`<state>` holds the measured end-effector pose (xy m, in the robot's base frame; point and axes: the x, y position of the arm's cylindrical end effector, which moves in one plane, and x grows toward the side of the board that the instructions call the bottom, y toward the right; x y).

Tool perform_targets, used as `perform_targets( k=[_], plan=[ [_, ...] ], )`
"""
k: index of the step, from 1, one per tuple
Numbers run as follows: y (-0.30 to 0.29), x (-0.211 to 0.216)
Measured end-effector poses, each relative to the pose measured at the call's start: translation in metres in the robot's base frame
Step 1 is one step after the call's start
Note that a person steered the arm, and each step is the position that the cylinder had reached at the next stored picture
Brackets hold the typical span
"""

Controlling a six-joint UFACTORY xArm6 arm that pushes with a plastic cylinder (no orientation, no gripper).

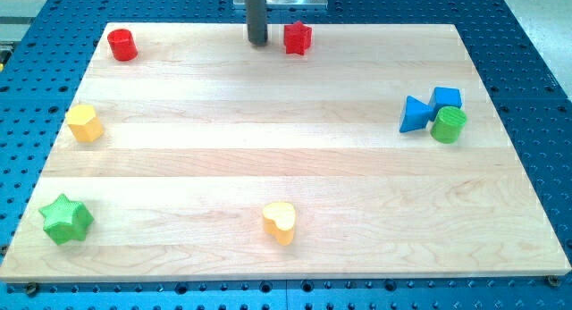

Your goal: Place the red star diagonally to the triangle

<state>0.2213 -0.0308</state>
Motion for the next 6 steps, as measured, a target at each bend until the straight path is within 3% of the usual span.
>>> perform_targets(
  k=[2, 3, 5, 6],
  plan=[
    [0.084, 0.039],
    [0.106, 0.083],
    [0.044, 0.017],
    [0.067, 0.014]
  ],
)
